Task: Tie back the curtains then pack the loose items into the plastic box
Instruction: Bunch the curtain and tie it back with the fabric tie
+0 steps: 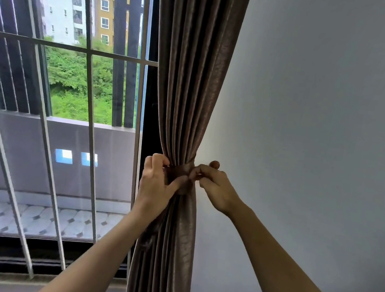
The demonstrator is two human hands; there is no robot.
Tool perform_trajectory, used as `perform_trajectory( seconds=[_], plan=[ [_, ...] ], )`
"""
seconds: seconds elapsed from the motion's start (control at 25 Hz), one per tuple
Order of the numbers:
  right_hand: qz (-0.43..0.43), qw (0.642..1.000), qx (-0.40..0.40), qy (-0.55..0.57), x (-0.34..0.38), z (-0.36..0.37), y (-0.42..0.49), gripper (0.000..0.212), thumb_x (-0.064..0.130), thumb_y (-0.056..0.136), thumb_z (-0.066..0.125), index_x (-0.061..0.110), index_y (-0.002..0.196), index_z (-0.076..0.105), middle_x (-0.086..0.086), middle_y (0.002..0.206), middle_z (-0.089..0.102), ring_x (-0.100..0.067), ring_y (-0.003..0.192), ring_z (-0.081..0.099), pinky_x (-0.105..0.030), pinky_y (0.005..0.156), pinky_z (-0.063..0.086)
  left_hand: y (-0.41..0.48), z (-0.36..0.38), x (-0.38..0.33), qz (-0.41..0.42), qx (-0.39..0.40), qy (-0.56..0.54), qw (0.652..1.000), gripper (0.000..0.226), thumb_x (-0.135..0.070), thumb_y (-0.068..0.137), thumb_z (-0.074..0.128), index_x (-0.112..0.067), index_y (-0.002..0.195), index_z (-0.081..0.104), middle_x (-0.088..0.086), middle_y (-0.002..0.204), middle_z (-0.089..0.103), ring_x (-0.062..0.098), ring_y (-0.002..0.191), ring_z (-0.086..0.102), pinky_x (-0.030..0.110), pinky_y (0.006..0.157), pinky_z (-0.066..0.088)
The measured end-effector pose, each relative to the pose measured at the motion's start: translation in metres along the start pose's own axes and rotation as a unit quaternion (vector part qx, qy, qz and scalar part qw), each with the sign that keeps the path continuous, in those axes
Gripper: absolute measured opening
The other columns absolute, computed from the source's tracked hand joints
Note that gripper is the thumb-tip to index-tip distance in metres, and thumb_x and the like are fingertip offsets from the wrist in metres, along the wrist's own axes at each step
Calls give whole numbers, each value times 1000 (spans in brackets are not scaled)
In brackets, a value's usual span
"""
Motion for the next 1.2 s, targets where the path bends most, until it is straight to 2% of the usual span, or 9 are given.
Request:
perform_trajectory(
  seconds=[0.16, 0.32, 0.44, 0.56, 0.72, 0.84, 1.0, 1.12, 1.2],
  plan=[
    [-19, 998, 0, 66, -21, 1, 0, 28, 19, 76, 58, 26, 102, 58, 12, 100, 63, -6, 99, 61, -18, 87, 47, -4, 3, -3, -64, -19, -16, 998, 43, -19, 72, 79, -17, 95, 42, 2, 101, 43, 17, 84, 51, 14, 68, 41],
    [-87, 994, -73, -5, -27, 4, 5, 39, 34, 69, 81, 25, 97, 55, 10, 98, 55, -11, 93, 58, -26, 84, 51, 1, -12, 0, -131, 121, -6, 984, 31, -4, 71, 70, -20, 92, 54, -2, 81, 56, 12, 72, 55, 17, 59, 43],
    [-117, 986, -113, -30, -22, 10, 7, 39, 39, 66, 78, 25, 92, 52, 10, 93, 50, -13, 87, 52, -32, 77, 51, 17, -44, -5, -161, 95, -16, 982, 19, -2, 70, 64, -18, 79, 59, -3, 61, 57, 12, 55, 56, 26, 55, 48],
    [-131, 987, -89, -18, -15, 14, 10, 34, 27, 70, 80, 25, 89, 52, 5, 90, 55, -14, 82, 53, -30, 74, 50, 25, -49, -22, -164, 66, -67, 982, 13, -7, 71, 63, -17, 70, 55, -5, 56, 49, 9, 52, 44, 23, 52, 38],
    [-70, 989, -7, 129, -21, 12, 11, 20, 13, 81, 55, 16, 99, 64, 0, 100, 64, -14, 96, 61, -29, 89, 50, 10, -21, -34, -93, 111, -58, 988, 14, -15, 76, 66, -25, 73, 56, -2, 66, 60, 10, 59, 55, 26, 55, 45],
    [-29, 979, 48, 197, -19, 3, 4, 36, 34, 88, 45, 13, 107, 67, -4, 109, 66, -14, 107, 60, -27, 97, 45, 12, -18, -35, -49, 112, -19, 992, 18, -10, 87, 50, -23, 81, 61, 9, 66, 63, 15, 57, 60, 27, 58, 49],
    [-41, 998, 52, 4, 3, -3, 2, 55, 56, 67, 71, 26, 111, 60, 10, 107, 65, -6, 100, 61, -25, 91, 51, 21, -15, -39, 59, 171, 126, 975, 26, -6, 87, 50, -16, 107, 64, -7, 80, 62, -2, 67, 55, 1, 61, 40],
    [-87, 977, -27, -194, 21, 0, 0, 65, 54, 66, 75, 19, 116, 53, 6, 101, 68, -12, 91, 64, -29, 79, 55, 25, -12, -38, 67, 185, 152, 969, 21, -16, 92, 53, -15, 108, 66, -5, 86, 66, 3, 74, 58, 5, 58, 38],
    [-81, 971, -51, -220, 21, 3, -2, 54, 47, 71, 66, 17, 112, 49, -1, 94, 68, -20, 84, 66, -34, 71, 56, 25, -13, -42, 89, 136, 189, 968, 16, -24, 91, 56, -19, 100, 68, -5, 88, 65, 13, 79, 62, 14, 61, 37]
  ],
)
Point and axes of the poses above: each hand's wrist, its own y-axis towards the middle knuckle, its own z-axis out of the palm, x = y × z, the point moved 5 cm from there along y, towards the middle knuckle
